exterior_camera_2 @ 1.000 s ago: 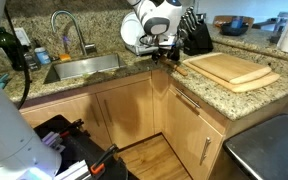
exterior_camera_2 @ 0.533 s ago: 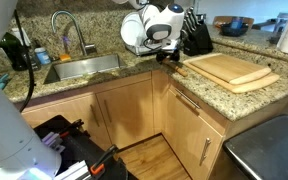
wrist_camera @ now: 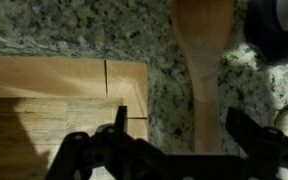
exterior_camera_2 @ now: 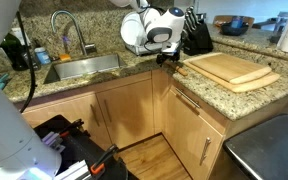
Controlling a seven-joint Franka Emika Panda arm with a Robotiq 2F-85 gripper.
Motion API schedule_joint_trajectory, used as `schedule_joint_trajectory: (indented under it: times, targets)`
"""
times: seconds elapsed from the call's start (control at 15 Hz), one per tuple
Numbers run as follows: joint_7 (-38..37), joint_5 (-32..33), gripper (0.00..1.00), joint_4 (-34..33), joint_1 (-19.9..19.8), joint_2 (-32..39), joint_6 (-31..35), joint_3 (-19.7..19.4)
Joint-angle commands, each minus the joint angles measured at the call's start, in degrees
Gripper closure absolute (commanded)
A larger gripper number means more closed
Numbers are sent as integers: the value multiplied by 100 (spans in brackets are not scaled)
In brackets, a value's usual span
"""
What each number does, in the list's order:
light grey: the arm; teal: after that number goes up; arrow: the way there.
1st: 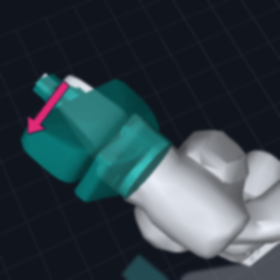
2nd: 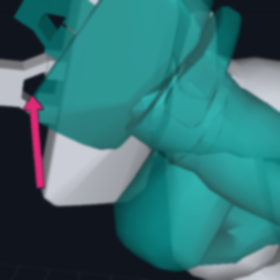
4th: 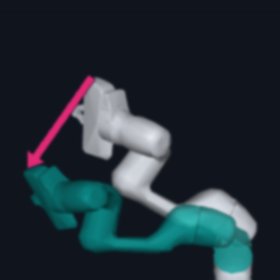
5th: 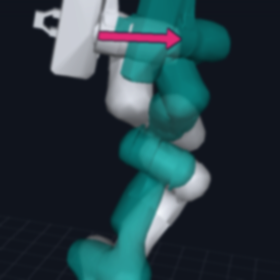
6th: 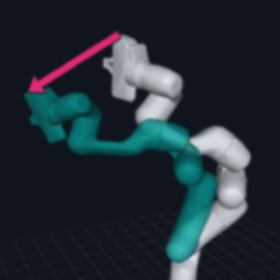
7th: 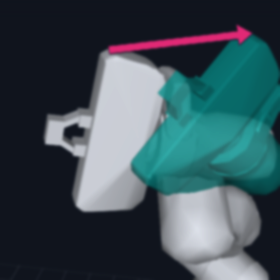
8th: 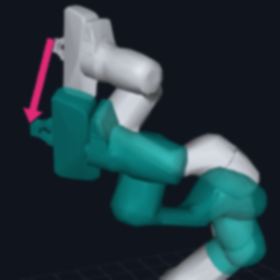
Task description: Put the wooden spoon in the dish rack
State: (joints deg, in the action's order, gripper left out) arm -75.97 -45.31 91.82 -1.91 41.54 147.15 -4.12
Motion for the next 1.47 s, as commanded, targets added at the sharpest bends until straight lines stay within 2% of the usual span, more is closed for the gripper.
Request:
schedule_joint_trajectory:
  times: [0.0,0.27,0.4,0.47,0.87,1.27,1.33,1.4]
  targets:
    - [-43,73,0,-2,-48,-12,11,64]
    - [30,44,0,-102,-80,147,58,101]
    - [265,-100,0,-173,-143,278,343,199]
    - [14,62,0,-24,-50,88,109,82]
    - [109,174,0,-112,-42,308,350,95]
    - [36,182,0,-69,-47,241,237,105]
    - [83,153,25,-62,-84,175,185,139]
    - [79,166,27,-52,-94,123,103,143]
